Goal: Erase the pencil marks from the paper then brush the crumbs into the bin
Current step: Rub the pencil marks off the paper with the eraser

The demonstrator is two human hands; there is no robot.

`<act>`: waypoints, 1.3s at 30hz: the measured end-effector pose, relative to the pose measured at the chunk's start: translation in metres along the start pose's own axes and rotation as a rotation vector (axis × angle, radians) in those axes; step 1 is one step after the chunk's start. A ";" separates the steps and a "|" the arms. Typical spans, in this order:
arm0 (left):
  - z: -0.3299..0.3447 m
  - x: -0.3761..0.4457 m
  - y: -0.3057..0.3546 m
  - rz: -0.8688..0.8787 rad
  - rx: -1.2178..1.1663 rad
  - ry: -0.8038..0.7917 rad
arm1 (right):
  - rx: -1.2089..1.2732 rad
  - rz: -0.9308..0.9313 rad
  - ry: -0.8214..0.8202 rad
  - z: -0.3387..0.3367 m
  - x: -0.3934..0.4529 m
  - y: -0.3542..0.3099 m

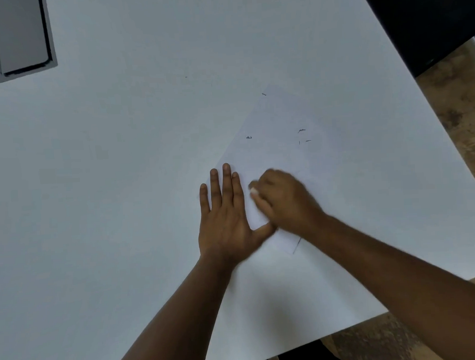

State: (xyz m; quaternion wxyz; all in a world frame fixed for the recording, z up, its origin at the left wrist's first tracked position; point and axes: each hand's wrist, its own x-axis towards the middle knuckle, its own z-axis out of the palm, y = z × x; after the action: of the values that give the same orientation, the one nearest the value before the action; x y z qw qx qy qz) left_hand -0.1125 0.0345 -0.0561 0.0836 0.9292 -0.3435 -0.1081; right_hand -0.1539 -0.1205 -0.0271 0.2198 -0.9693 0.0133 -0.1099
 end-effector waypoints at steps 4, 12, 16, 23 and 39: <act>-0.001 -0.001 0.001 -0.004 0.017 -0.019 | -0.086 -0.084 -0.040 0.003 0.012 0.017; -0.006 -0.001 0.002 -0.028 0.012 -0.055 | -0.127 0.211 0.080 -0.026 0.060 0.071; -0.006 0.001 0.002 -0.015 -0.002 -0.031 | 0.037 0.025 -0.050 -0.006 0.048 0.025; -0.006 0.000 0.002 -0.025 0.014 -0.066 | -0.145 -0.087 0.011 -0.002 0.068 0.059; 0.000 -0.018 -0.007 -0.008 -0.094 0.078 | 0.275 0.168 -0.042 -0.009 0.055 0.027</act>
State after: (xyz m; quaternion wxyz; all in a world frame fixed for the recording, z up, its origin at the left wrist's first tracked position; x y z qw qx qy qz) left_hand -0.1215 0.0513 -0.0551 0.1399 0.9291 -0.3307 -0.0882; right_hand -0.1020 -0.1530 -0.0193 0.3590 -0.9276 0.0744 -0.0719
